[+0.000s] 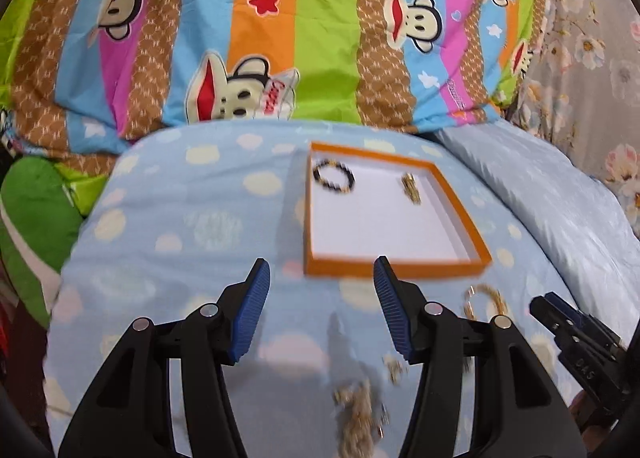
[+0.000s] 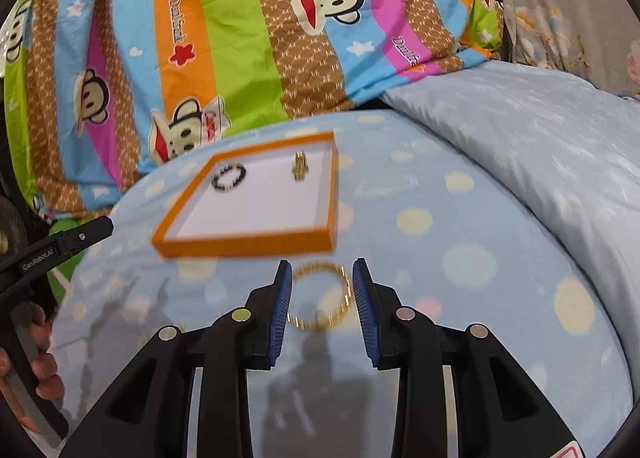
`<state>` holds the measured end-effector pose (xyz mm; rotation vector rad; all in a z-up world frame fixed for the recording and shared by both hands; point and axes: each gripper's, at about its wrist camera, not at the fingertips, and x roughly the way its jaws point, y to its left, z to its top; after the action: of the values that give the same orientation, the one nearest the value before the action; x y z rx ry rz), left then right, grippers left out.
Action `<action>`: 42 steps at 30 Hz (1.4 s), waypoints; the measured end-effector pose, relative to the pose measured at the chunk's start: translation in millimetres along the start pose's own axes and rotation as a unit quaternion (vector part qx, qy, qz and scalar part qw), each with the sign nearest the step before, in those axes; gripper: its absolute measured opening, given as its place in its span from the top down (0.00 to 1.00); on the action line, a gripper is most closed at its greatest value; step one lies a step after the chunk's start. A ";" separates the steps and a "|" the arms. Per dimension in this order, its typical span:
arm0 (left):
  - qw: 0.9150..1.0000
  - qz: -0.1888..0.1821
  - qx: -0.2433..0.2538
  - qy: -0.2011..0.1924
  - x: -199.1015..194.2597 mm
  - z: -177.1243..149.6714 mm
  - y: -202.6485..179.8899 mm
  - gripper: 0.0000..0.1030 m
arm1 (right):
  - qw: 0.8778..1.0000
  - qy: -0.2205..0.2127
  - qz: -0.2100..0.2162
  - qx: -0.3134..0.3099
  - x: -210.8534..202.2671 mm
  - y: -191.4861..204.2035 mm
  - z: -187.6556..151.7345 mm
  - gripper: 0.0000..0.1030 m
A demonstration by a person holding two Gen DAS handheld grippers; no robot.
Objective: Organize jewelry
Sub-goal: 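Grasp the gold bangle with the right tool while the left tool nears the silver watch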
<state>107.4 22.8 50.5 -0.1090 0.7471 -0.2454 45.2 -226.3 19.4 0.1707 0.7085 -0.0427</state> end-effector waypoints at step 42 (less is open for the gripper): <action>0.997 -0.024 -0.002 0.076 -2.0 -89.7 -9.1 0.50 | 0.997 0.048 0.003 0.063 24.5 -10.8 -19.1 0.69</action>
<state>43.0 13.5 -11.9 -0.1126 0.8970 -0.3015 50.4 -233.2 -12.3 0.2970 0.8017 -0.0737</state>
